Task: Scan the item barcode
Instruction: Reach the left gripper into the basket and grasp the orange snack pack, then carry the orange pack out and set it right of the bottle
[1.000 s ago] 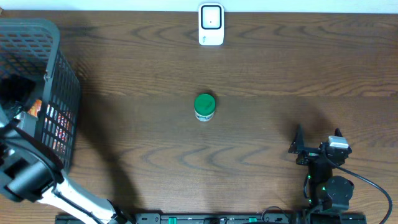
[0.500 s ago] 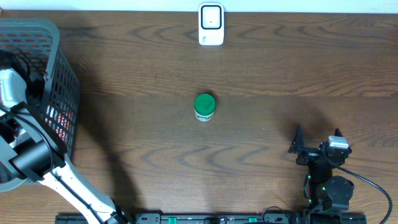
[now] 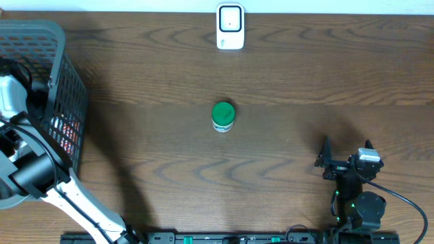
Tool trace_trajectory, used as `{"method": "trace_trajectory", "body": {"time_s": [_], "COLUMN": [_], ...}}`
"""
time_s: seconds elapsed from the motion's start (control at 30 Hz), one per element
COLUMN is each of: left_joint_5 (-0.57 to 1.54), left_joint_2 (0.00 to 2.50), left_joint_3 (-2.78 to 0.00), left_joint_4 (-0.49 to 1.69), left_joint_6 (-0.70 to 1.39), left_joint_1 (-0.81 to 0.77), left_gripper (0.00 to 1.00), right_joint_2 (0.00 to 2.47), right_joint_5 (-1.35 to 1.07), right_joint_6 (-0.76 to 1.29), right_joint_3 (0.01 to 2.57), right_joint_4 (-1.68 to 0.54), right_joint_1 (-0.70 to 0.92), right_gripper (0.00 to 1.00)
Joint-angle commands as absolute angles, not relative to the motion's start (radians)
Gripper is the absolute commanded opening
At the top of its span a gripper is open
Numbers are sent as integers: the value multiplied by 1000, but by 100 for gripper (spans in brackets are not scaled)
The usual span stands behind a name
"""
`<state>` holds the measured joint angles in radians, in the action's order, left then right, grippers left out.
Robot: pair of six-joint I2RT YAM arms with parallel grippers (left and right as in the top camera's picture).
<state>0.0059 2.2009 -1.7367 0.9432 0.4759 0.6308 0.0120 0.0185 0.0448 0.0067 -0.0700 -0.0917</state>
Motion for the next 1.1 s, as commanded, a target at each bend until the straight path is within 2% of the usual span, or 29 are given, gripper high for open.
{"method": "trace_trajectory", "body": {"time_s": [0.0, 0.23, 0.4, 0.53, 0.63, 0.73, 0.83, 0.87, 0.9, 1.07], "left_joint_5": [-20, 6, 266, 492, 553, 483, 269, 94, 1, -285], "left_joint_2": [2210, 2008, 1692, 1517, 1426, 1381, 1390, 1417, 1441, 1620], "left_joint_3": [-1736, -1919, -2030, -2029, -2028, -2026, -2022, -2010, -2003, -1999], "left_joint_4": [995, 1182, 1222, 1236, 1246, 1235, 1209, 1180, 1165, 1138], "left_joint_6": [477, 477, 542, 639, 690, 752, 848, 910, 945, 1118], "left_joint_1": [659, 729, 774, 714, 553, 267, -39, -233, -332, -634], "left_gripper": [55, 52, 52, 53, 53, 53, 53, 53, 53, 53], "right_joint_2": [6, 6, 6, 6, 6, 6, 6, 6, 6, 6], "right_joint_5": [17, 17, 17, 17, 17, 17, 17, 17, 17, 17], "right_joint_6": [55, 55, 55, 55, 55, 55, 55, 55, 55, 55], "right_joint_3": [6, 6, 6, 6, 6, 6, 6, 6, 6, 6], "right_joint_4": [-73, -73, -73, -73, -73, -73, -73, -73, -73, -73], "right_joint_1": [-97, -97, -97, -97, -97, -97, -97, -97, -97, -97], "right_gripper": [99, 99, 99, 99, 99, 99, 99, 99, 99, 99]}}
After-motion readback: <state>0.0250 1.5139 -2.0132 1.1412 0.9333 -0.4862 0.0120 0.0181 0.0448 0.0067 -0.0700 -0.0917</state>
